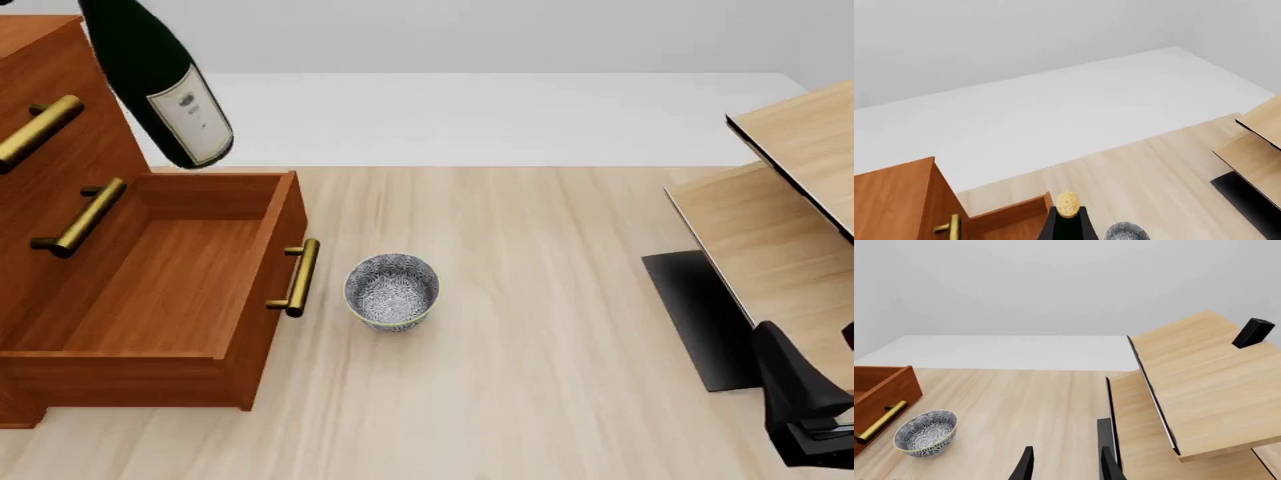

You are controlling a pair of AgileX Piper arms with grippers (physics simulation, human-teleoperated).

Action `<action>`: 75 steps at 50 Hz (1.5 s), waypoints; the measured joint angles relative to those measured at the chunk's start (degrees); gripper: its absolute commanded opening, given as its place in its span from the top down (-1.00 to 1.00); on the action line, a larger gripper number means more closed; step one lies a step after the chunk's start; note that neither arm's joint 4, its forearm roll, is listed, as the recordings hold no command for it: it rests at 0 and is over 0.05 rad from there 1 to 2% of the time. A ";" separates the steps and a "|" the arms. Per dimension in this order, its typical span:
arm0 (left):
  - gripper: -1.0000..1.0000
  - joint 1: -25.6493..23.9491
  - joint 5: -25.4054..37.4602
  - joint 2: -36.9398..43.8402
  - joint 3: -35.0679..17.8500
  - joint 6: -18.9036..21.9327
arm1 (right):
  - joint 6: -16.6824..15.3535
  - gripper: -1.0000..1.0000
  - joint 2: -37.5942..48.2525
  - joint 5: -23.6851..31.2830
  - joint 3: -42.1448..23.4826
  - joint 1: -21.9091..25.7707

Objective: Put the wine bottle in the bottom drawer of the cabinet.

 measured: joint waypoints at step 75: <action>1.00 8.51 11.58 -1.84 6.59 -2.40 | -0.61 -1.00 0.16 0.28 0.01 1.23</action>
